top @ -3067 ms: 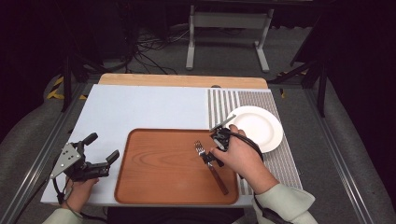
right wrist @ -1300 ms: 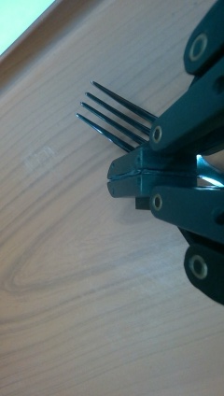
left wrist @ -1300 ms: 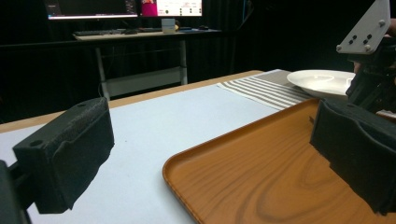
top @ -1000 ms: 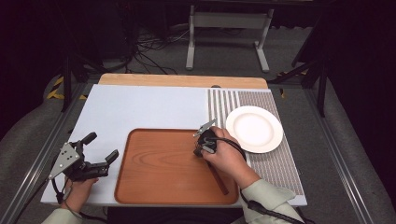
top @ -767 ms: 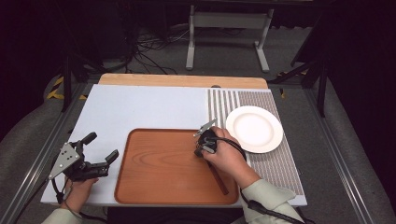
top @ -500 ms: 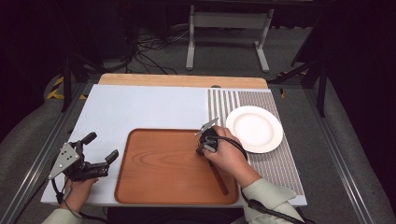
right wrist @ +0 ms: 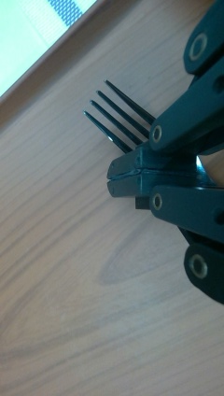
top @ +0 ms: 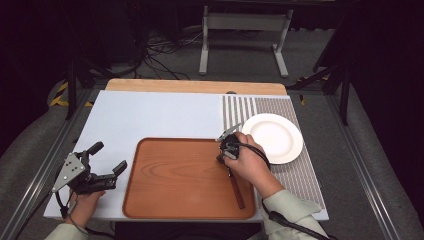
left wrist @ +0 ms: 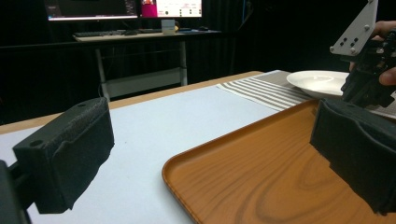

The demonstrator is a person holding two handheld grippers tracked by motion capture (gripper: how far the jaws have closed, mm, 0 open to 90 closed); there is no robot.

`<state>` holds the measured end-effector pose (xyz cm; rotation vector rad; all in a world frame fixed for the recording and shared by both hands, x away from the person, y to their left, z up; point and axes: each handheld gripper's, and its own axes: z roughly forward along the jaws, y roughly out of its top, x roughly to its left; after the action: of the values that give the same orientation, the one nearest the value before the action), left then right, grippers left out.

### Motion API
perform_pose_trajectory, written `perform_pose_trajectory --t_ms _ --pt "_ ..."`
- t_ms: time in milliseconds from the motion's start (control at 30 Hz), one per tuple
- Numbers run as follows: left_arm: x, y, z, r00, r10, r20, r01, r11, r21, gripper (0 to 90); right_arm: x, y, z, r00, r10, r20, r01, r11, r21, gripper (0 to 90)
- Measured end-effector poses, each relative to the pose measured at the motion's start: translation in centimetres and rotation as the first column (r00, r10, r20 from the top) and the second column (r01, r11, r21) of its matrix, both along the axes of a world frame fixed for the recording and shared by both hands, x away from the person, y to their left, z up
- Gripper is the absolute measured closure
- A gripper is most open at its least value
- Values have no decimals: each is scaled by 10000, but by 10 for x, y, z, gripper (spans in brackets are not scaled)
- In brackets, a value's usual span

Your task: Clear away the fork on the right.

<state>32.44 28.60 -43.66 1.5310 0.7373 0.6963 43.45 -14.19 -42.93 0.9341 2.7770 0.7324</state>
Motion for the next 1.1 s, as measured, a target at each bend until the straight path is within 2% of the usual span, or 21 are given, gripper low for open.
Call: perform_pose_trajectory --t_ms 433,1100 --pt "0 0 0 10000 -7 -13 7 10000 -12 2 3 -13 1 9989 -466 69 467 9988 -160 900" --pt "0 0 0 10000 4 1 -4 10000 -21 2 5 -27 2 9961 -870 155 874 9957 -297 900"
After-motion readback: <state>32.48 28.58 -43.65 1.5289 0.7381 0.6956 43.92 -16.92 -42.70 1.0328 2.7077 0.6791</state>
